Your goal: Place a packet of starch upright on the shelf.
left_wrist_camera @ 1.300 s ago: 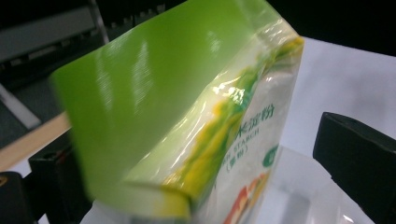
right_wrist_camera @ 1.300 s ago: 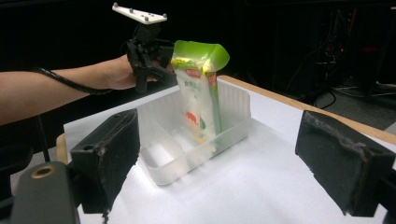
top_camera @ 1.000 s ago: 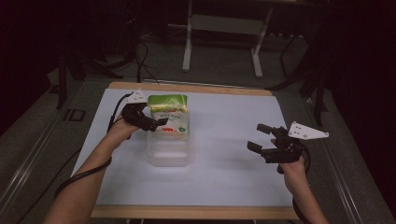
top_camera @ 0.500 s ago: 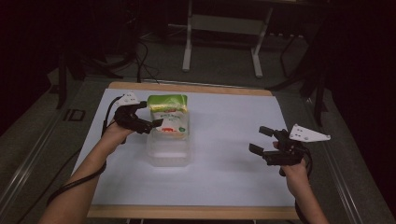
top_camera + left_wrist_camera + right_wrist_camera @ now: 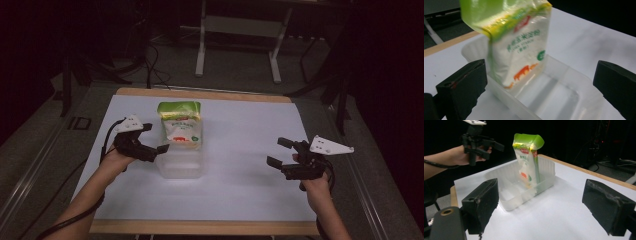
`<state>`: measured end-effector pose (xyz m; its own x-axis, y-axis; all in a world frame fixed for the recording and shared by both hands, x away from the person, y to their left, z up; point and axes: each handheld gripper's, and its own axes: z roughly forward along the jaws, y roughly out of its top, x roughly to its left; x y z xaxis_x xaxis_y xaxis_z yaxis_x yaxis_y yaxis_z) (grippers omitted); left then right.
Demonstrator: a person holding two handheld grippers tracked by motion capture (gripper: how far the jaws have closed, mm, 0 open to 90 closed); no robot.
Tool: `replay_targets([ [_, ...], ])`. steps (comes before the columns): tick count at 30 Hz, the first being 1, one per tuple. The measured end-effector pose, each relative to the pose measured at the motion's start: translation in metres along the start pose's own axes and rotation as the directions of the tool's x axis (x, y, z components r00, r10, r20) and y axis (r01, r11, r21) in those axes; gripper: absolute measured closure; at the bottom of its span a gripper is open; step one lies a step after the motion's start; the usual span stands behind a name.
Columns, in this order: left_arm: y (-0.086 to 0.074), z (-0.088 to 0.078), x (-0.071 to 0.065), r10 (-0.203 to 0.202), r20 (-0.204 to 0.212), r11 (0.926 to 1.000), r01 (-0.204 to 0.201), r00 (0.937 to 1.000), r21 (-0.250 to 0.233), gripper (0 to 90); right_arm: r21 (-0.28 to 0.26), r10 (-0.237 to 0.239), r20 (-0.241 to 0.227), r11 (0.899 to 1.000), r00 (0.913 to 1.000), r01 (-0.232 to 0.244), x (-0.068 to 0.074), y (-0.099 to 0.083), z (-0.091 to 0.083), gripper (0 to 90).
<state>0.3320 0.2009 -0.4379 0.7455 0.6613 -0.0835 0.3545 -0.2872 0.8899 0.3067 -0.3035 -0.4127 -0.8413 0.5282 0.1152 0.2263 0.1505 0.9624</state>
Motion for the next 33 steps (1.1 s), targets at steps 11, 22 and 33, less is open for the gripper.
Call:
replay_targets([
  [11, -0.017, -0.013, -0.028, 0.036, 0.016, 0.9981, -0.035, 0.9992, -0.051, 0.0, -0.005, -0.007, 0.001, 1.000, 1.0000, 0.007, 0.002, -0.002, 0.000, 13.7],
  [22, -0.023, -0.014, -0.070, 0.099, 0.117, 0.9916, -0.088, 0.9882, -0.095, 0.0, 0.008, -0.004, -0.004, 1.000, 1.0000, 0.004, 0.004, -0.007, 0.000, 13.7],
  [33, -0.024, -0.003, -0.106, 0.165, 0.222, 0.9834, -0.143, 0.9610, -0.111, 0.0, 0.027, 0.000, -0.026, 1.000, 0.9997, 0.001, 0.007, -0.012, 0.007, 13.7],
])
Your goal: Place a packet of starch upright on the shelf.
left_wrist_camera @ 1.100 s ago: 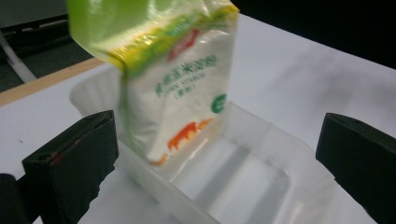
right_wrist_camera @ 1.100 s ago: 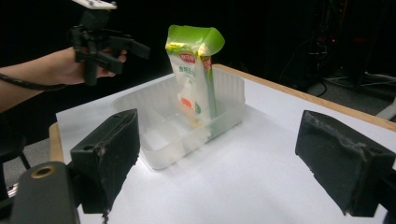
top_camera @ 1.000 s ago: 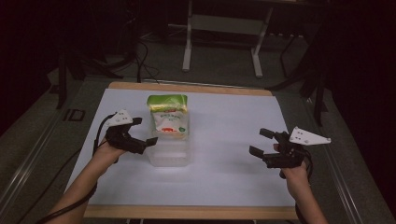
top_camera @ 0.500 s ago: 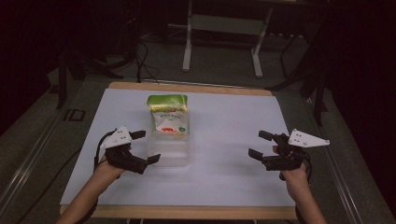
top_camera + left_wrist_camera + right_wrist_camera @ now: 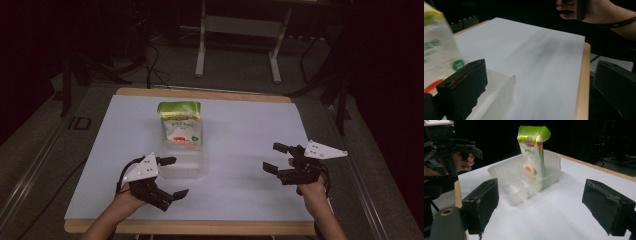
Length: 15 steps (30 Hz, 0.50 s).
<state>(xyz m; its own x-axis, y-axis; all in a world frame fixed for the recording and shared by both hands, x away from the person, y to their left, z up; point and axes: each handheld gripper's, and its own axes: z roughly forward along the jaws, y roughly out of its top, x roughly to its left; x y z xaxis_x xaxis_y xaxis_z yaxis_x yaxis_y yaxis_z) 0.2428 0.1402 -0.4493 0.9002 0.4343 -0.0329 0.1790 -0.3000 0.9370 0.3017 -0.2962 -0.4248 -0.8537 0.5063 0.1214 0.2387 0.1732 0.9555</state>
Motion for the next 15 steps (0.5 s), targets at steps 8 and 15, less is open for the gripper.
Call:
replay_targets([
  [8, -0.010, 0.020, -0.012, 0.026, 0.073, 0.9995, -0.027, 0.9970, 0.016, 0.0, 0.012, 0.007, -0.007, 1.000, 1.0000, -0.007, -0.001, -0.005, 0.003, 13.7],
  [15, -0.018, 0.028, -0.017, 0.062, 0.099, 0.9979, -0.064, 0.9931, 0.008, 0.0, 0.026, 0.004, -0.013, 1.000, 0.9999, -0.003, -0.002, -0.012, 0.007, 13.7],
])
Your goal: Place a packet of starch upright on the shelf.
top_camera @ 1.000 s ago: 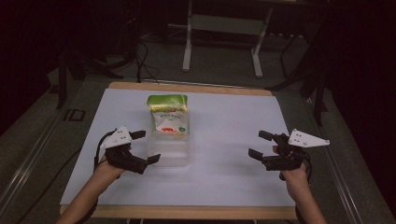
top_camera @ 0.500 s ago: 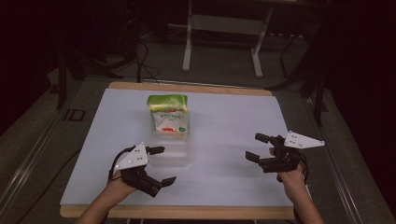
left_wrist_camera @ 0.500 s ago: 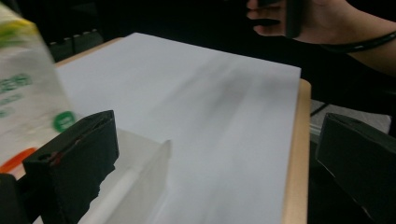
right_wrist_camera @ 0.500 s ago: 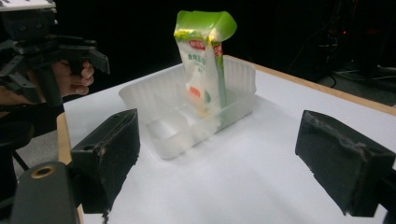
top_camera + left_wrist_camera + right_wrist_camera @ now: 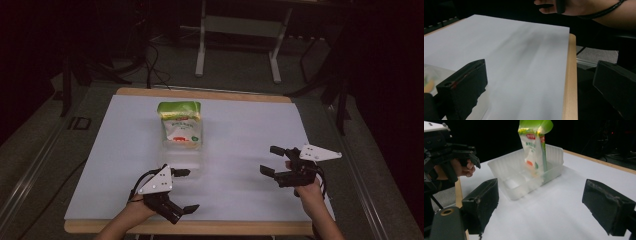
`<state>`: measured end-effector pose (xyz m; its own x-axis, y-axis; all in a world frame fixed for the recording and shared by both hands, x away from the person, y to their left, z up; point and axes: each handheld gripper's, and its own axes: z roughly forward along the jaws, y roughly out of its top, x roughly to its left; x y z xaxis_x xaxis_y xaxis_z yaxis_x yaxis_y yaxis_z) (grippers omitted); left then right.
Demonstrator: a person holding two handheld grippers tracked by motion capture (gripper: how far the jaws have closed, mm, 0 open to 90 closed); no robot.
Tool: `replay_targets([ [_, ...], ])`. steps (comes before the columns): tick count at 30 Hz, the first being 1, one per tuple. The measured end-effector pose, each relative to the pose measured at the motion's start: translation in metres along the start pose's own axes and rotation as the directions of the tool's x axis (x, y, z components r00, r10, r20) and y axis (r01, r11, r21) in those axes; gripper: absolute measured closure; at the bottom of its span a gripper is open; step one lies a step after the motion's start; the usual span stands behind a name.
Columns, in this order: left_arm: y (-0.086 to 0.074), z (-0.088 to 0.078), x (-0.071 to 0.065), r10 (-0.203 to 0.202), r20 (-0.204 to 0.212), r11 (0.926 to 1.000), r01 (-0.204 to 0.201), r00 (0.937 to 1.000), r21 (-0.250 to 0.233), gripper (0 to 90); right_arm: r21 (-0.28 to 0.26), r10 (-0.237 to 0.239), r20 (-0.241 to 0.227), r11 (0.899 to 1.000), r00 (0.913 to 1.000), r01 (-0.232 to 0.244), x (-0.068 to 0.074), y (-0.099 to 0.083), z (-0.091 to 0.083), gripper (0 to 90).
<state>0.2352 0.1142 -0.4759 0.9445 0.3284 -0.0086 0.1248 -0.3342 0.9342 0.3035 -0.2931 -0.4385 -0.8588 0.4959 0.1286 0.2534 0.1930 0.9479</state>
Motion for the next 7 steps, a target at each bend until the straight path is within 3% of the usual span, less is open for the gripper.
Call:
replay_targets([
  [7, -0.0025, 0.0036, -0.0003, 0.002, 0.010, 0.9998, -0.002, 1.0000, 0.022, 0.0, 0.022, -0.004, -0.006, 1.000, 1.0000, 0.004, 0.0001, -0.0043, 0.0056, 13.7],
])
